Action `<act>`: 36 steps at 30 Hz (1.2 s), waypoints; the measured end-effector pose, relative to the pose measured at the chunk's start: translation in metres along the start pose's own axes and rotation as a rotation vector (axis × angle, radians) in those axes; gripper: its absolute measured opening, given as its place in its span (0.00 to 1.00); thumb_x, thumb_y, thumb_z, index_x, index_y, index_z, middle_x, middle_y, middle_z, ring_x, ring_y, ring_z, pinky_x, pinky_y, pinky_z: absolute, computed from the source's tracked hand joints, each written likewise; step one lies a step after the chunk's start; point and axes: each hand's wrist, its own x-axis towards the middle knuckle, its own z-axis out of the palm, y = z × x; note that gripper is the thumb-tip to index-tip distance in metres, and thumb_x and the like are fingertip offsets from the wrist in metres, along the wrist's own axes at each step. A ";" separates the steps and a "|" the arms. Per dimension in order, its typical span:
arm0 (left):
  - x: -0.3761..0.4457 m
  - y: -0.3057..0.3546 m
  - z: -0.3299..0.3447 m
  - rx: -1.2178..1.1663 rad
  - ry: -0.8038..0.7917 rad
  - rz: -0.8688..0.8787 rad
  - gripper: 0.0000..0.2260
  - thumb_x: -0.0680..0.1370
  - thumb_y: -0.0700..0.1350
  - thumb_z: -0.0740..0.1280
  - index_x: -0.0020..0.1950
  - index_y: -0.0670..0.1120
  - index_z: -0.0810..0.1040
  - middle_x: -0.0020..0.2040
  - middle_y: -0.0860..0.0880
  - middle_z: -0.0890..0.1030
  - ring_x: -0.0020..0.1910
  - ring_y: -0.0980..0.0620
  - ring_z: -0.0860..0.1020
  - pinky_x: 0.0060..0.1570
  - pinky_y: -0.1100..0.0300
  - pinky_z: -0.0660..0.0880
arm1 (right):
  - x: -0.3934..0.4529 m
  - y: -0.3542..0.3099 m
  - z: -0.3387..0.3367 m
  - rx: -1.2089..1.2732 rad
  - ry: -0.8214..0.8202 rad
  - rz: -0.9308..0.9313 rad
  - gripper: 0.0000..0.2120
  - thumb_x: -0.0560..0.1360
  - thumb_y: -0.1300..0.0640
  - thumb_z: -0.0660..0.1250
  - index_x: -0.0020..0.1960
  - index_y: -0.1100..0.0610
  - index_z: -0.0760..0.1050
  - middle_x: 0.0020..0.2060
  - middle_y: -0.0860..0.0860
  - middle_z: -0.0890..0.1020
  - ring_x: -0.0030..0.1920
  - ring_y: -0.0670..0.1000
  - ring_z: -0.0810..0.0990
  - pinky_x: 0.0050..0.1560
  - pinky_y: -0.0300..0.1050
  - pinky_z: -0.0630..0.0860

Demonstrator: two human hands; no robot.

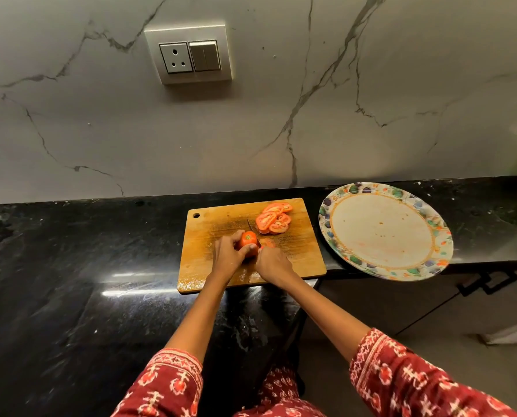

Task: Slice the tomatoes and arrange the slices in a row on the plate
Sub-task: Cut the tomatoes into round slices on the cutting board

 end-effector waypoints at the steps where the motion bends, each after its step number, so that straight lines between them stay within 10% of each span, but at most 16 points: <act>1: -0.001 0.000 0.000 -0.004 0.004 0.008 0.25 0.70 0.45 0.73 0.65 0.40 0.73 0.62 0.42 0.76 0.64 0.44 0.72 0.63 0.47 0.71 | 0.000 0.001 0.001 -0.002 0.002 -0.001 0.13 0.80 0.58 0.54 0.60 0.62 0.71 0.58 0.61 0.76 0.60 0.62 0.74 0.56 0.52 0.72; 36: -0.004 0.000 -0.005 -0.129 -0.022 -0.044 0.24 0.73 0.42 0.70 0.67 0.36 0.69 0.67 0.40 0.72 0.66 0.45 0.71 0.65 0.50 0.69 | -0.030 0.044 0.011 -0.091 0.075 -0.017 0.12 0.80 0.59 0.53 0.57 0.63 0.71 0.53 0.60 0.78 0.55 0.61 0.77 0.46 0.48 0.69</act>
